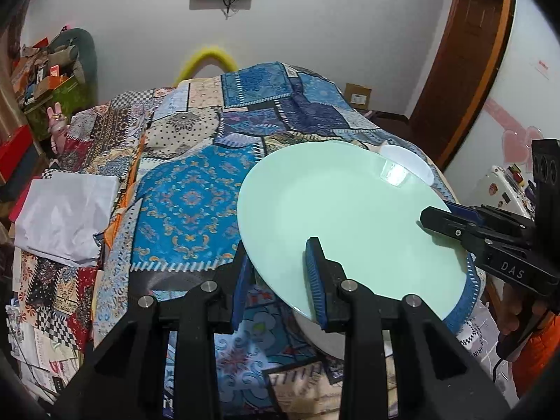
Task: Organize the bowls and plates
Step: 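Carry the pale green plate with both tools toward the white plate stack, then lower the pale green plate onto the white plate and open both tools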
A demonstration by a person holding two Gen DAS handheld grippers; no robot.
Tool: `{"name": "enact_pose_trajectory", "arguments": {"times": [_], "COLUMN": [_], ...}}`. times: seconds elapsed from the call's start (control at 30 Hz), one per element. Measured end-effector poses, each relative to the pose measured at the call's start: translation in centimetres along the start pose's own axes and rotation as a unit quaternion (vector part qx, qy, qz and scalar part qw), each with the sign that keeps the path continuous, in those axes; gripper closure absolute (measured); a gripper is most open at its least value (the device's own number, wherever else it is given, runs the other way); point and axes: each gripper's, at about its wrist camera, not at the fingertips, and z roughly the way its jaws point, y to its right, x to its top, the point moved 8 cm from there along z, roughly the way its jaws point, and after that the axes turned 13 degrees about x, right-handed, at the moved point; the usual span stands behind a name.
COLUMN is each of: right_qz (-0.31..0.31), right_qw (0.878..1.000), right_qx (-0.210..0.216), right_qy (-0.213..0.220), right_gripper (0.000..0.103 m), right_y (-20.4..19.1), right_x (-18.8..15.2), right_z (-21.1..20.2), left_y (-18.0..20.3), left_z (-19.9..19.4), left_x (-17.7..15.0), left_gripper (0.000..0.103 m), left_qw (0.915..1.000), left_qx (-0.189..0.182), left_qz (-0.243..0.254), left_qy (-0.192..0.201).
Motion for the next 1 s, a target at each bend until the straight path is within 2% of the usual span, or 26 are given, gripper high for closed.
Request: {"name": "enact_pose_trajectory", "arguments": {"times": [0.5,1.0], "right_qz": [0.042,0.072], "right_qw": [0.999,0.996], "right_qx": [-0.013,-0.012], "right_qy": [-0.011,-0.047], "right_gripper": [0.076,0.076], "right_y": [2.5,4.4], "right_x": [-4.2,-7.3], "right_z": [-0.8,0.7], "left_y": [3.5,5.1], "left_z": [0.9,4.6], "left_x": [-3.0,-5.6], "left_gripper": [0.072,0.072], "left_qw": [0.9993,0.997], "left_qx": [-0.017,-0.018], "left_qz": [0.018,0.031], "left_qy": [-0.028,-0.069]}}
